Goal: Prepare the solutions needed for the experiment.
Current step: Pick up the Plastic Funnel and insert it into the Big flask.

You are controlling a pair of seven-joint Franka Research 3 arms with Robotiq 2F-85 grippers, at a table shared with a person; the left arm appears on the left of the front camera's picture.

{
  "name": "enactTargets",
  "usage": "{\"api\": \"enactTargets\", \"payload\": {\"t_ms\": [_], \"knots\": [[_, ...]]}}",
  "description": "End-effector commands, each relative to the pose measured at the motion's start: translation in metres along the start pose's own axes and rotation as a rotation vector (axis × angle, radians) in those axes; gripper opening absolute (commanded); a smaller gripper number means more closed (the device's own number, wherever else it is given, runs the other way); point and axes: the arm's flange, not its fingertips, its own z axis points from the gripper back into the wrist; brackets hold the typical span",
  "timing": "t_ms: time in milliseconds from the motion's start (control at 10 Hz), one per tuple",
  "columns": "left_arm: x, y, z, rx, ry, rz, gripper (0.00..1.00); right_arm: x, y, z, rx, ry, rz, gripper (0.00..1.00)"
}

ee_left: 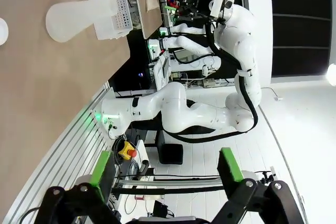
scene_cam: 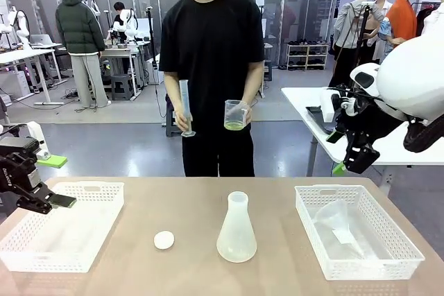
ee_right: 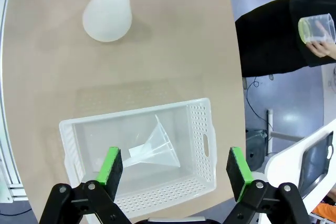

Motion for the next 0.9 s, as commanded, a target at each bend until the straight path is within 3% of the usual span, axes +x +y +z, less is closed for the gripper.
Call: {"api": "enactTargets", "payload": {"t_ms": [0,200,300,500,800], "knots": [[-0.002,-0.001,0.003,-0.008,0.008,-0.006,1.0,-0.001,-0.008,-0.001,-0.036,0.076,0.163,1.0],[-0.002,-0.001,0.003,-0.008,0.008,-0.006,1.0,-0.013,-0.041,-0.002,0.049,0.104,0.386,1.0],[-0.002,-0.001,0.003,-0.008,0.008,-0.006,1.0,-0.023,-0.06,-0.004,0.096,0.119,0.435,1.0],[-0.002,-0.001,0.003,-0.008,0.008,-0.006,1.0,-0.029,-0.083,-0.012,0.242,0.132,0.437,1.0],[-0.002,-0.001,0.003,-0.008,0.008,-0.006,1.0,-0.025,-0.101,-0.037,0.322,0.215,0.328,1.0]]}}
